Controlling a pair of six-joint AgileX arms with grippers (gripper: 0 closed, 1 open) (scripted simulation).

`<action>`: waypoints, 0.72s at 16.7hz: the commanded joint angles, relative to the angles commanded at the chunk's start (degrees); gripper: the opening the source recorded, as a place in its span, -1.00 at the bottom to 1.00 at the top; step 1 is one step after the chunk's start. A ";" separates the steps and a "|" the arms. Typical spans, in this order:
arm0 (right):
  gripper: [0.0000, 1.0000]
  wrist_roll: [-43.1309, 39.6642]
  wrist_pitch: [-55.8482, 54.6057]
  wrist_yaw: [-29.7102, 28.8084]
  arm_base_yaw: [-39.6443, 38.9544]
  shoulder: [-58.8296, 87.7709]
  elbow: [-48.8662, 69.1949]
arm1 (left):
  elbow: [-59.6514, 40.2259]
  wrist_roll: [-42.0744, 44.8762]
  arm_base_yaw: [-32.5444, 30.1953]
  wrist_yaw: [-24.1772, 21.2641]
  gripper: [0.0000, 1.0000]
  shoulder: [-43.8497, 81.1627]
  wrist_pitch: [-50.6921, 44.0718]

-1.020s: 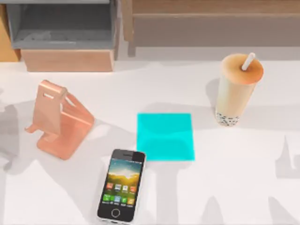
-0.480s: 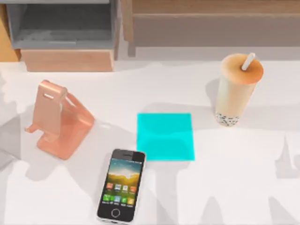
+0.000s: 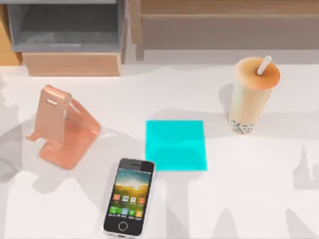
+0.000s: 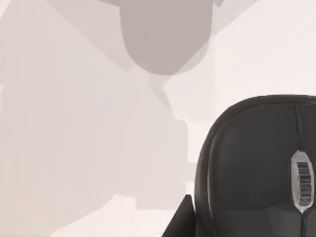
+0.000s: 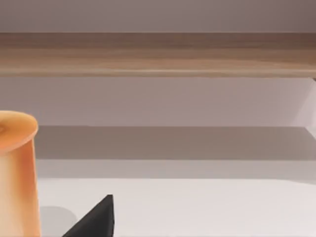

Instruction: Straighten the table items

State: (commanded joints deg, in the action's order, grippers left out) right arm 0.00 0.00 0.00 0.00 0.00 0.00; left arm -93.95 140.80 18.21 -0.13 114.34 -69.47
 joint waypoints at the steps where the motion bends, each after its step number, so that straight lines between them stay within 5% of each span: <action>1: 1.00 0.00 0.00 0.00 0.00 0.00 0.00 | -0.39 -1.06 -0.19 -0.33 -1.00 -0.03 -0.03; 6: 1.00 0.00 0.00 0.00 0.00 0.00 0.00 | -4.73 -15.49 -3.29 -3.98 -1.00 -0.50 -0.14; 12: 1.00 0.00 0.00 0.00 0.00 0.00 0.00 | -12.32 -51.29 -11.90 -9.40 -1.00 -0.66 0.09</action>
State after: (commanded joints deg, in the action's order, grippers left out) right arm 0.00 0.00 0.00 0.00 0.00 0.00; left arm -106.26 89.51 6.30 -9.53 113.68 -69.38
